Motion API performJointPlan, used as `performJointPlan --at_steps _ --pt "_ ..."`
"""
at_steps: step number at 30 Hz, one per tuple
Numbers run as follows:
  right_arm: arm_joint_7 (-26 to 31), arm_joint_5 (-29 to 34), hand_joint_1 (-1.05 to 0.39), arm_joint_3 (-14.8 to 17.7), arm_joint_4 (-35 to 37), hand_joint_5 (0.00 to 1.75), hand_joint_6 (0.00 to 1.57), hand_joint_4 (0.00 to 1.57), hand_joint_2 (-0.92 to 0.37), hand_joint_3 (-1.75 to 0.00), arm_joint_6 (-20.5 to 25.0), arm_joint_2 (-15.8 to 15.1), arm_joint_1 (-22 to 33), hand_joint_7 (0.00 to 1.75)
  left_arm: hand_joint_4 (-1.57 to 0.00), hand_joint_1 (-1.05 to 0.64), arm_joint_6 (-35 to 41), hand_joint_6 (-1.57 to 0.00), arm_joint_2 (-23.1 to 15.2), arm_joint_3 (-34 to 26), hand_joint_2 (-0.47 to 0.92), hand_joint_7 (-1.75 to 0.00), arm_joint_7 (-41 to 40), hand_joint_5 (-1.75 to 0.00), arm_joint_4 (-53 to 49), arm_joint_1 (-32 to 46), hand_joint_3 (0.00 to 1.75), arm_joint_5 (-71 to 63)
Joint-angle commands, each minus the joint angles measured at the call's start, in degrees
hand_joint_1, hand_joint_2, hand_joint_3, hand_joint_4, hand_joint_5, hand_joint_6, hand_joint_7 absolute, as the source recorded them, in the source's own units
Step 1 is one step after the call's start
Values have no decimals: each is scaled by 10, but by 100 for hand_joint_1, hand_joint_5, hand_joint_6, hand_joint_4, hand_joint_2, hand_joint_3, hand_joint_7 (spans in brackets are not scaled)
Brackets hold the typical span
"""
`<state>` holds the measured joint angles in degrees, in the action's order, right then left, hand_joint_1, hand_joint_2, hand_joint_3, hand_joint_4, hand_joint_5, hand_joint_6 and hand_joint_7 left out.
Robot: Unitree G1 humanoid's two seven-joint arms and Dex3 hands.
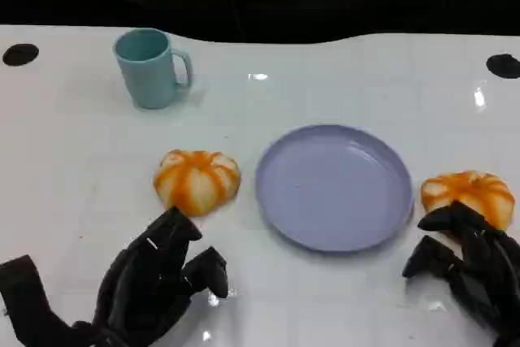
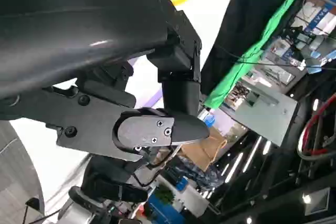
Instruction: Grasp the bread from the table and place it into the plate.
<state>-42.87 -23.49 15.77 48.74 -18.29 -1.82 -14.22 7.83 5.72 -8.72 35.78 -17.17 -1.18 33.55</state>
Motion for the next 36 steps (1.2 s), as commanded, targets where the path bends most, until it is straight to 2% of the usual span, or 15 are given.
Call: performJointPlan --at_steps 1,12,32,35,36 --pt "12 1 -54 4 -2 156 63 66 -92 -22 11 -3 10 116 -84 -56 -6 -62 -7 -2 92 -175 6 -175 1 3 26 -5" --pt "17 2 -53 6 -1 156 62 65 -92 -25 8 -2 10 118 -84 -56 16 -63 -6 -4 92 -175 -10 -175 13 6 27 0" --pt "15 -2 -54 6 -10 158 61 65 -92 -23 20 -2 12 122 -85 -57 10 -62 -7 -2 92 -175 -3 -175 11 4 25 -5" --pt "17 -2 -53 6 -9 157 61 65 -92 -22 23 0 10 122 -83 -57 -1 -60 -10 -1 92 -175 2 -175 15 3 28 -9" --pt "19 0 -53 5 -11 157 61 65 -92 -22 20 0 11 122 -82 -57 -39 -60 -18 7 92 -175 -10 -175 31 1 28 -45"
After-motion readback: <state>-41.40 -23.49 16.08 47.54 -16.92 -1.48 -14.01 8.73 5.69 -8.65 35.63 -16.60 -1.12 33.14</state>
